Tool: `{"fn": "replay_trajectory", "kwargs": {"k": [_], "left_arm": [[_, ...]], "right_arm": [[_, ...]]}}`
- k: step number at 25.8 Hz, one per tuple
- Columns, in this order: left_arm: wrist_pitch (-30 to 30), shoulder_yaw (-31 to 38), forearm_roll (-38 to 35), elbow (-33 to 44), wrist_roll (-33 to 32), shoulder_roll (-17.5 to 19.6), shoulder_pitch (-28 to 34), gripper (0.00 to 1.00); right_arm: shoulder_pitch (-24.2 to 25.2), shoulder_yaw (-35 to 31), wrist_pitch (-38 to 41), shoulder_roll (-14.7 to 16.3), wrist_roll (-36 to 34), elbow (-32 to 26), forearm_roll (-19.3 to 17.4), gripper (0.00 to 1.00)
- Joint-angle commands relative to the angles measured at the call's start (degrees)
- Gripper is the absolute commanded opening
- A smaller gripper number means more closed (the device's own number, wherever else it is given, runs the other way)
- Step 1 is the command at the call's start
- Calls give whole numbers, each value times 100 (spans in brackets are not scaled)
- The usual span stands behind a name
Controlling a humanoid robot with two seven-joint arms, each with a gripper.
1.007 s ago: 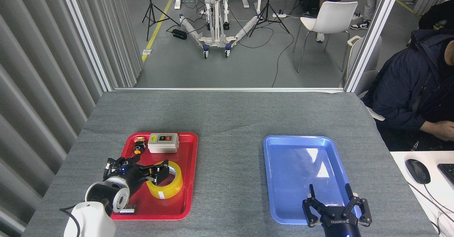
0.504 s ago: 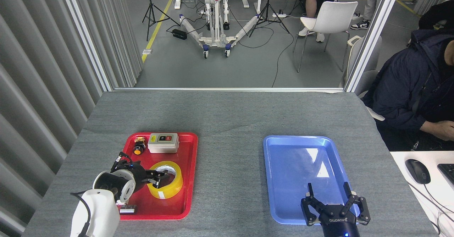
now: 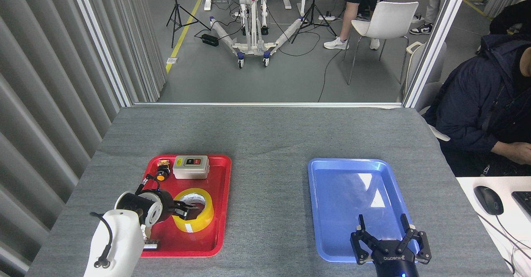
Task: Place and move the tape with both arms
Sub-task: 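Lower the left gripper and grasp the yellow tape roll's rim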
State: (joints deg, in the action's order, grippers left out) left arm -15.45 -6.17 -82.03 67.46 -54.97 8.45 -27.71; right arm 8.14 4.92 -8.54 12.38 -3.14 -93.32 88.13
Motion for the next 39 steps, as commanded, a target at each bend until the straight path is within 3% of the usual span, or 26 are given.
{"fn": "replay_trajectory", "kwargs": {"k": [1,10,13,20,29,39], "left_arm": [[7,-157,3,-172,-5,16,-138,100],[-11,-438,47,-1059,277,51,-595,96],[-46,-447,47,-1332,584,95,-630,87],[-398,-447,47,-1376,637,148,-648,76],[-424,-455,55,-1367,663,148,-674,65],[-424,-464,47,-1569,1305,297,-674,55]], "right_arm": [[21,9,-16,-8,-2,-2,20,100],[21,9,-24,-17,-2,-2,108,100],[21,0,-24,-17,-2,-2,108,100],[21,0,-33,-25,-11,-2,108,100],[21,0,-33,-69,-11,6,108,100],[30,18,-33,-69,-2,15,117,100]]}}
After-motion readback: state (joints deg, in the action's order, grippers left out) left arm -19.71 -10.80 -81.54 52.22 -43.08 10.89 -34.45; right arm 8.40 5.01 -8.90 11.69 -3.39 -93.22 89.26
